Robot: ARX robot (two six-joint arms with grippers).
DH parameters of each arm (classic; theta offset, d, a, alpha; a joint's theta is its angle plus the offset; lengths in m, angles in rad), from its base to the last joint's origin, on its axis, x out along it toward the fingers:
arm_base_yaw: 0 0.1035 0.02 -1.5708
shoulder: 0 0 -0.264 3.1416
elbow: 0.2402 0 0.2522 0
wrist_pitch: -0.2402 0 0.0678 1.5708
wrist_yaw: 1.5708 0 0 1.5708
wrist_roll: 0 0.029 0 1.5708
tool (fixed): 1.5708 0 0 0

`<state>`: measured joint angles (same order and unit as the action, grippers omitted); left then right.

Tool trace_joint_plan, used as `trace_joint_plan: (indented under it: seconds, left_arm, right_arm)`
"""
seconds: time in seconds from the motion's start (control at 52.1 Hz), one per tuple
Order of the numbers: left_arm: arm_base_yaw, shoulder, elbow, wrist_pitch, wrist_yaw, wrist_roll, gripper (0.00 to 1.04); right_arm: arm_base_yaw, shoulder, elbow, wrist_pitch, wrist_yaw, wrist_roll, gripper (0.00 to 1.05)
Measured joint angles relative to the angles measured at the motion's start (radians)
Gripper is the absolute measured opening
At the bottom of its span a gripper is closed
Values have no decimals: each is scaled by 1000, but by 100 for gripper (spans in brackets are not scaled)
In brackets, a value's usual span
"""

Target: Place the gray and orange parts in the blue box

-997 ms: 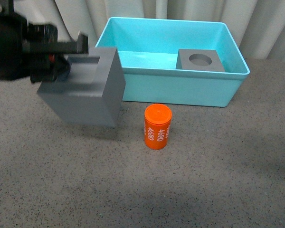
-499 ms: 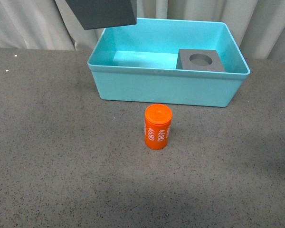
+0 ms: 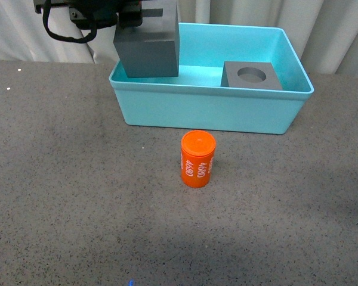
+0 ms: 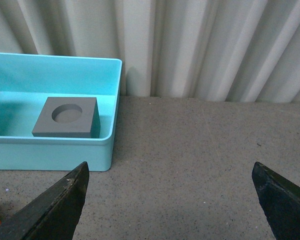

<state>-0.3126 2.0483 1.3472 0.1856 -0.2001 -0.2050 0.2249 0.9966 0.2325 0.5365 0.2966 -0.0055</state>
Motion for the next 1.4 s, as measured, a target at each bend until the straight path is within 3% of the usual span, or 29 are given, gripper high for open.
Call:
trace_joint_plan:
  seconds: [0.652, 0.825, 1.131, 1.4]
  left_arm:
    - [5, 112, 50, -120, 1, -51, 17]
    - [7, 99, 49, -103, 14, -71, 52]
    - [22, -71, -94, 76, 20, -95, 99]
    - [73, -467, -501, 278, 44, -112, 98]
  right_arm:
    - [0, 0, 0, 0, 0, 0, 95]
    - [0, 0, 0, 0, 0, 0, 95]
    - [0, 0, 0, 0, 0, -2, 95]
    - [0, 0, 0, 0, 0, -2, 95]
